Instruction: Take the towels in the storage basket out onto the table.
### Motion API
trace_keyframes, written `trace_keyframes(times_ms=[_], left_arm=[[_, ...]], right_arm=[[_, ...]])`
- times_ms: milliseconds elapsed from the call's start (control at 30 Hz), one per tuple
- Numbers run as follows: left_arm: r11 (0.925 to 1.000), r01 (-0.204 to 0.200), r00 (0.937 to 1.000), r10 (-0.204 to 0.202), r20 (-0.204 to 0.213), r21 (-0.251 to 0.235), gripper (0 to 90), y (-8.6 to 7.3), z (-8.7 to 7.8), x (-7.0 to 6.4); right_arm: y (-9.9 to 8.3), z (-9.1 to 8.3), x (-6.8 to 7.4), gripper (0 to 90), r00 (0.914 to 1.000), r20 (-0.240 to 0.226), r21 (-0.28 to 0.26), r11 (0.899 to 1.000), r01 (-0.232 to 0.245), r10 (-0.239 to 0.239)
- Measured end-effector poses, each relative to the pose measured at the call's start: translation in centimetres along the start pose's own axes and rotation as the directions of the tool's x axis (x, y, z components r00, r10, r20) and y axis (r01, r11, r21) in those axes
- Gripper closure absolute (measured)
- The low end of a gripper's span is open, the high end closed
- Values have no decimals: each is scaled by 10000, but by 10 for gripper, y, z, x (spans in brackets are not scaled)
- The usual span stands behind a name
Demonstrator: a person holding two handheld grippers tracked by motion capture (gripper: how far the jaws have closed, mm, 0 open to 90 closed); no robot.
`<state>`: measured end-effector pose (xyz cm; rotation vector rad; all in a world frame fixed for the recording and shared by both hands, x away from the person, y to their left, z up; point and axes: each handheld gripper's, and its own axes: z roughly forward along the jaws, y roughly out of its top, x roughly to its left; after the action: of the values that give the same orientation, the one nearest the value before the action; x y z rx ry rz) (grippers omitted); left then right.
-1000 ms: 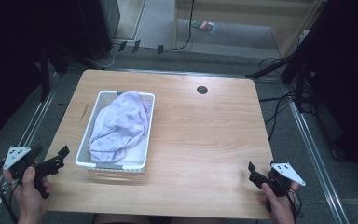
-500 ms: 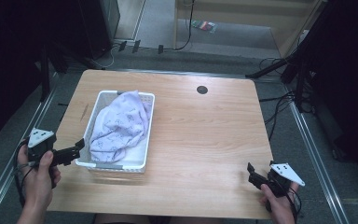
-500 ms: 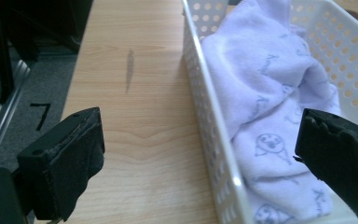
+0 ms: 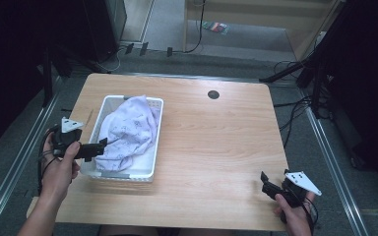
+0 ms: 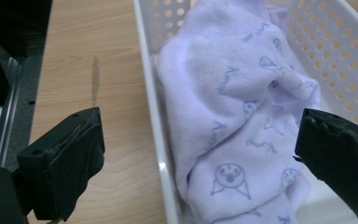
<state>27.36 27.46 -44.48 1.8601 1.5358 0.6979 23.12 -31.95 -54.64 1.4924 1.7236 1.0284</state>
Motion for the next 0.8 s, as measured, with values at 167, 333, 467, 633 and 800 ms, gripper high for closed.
trace_keyframes(times_ms=[167, 333, 467, 633, 800], left_arm=[[9980, -357, 9993, 351, 129, 521, 19, 11, 9, -11], [9870, -982, 9950, 951, 303, 1272, 19, 25, 20, -23], [9737, -1398, 9899, 1333, 476, 1801, 18, 37, 31, -29], [9464, -1729, 9846, 1582, 749, 2729, 18, 49, 46, -31], [9183, -1940, 9808, 1747, 867, 3452, 19, 55, 64, -30]], right_arm=[[0, 0, 0, 136, 10000, -45, 17, 10000, 30, -30], [0, 1, 0, 136, 10000, -48, 39, 10000, 26, -26], [0, 1, 0, 136, 10000, -43, 69, 10000, 0, 0], [0, 1, 0, 136, 10000, -58, 94, 9999, 52, -51], [0, 1, 0, 136, 9999, -87, 105, 9999, 81, -80]])
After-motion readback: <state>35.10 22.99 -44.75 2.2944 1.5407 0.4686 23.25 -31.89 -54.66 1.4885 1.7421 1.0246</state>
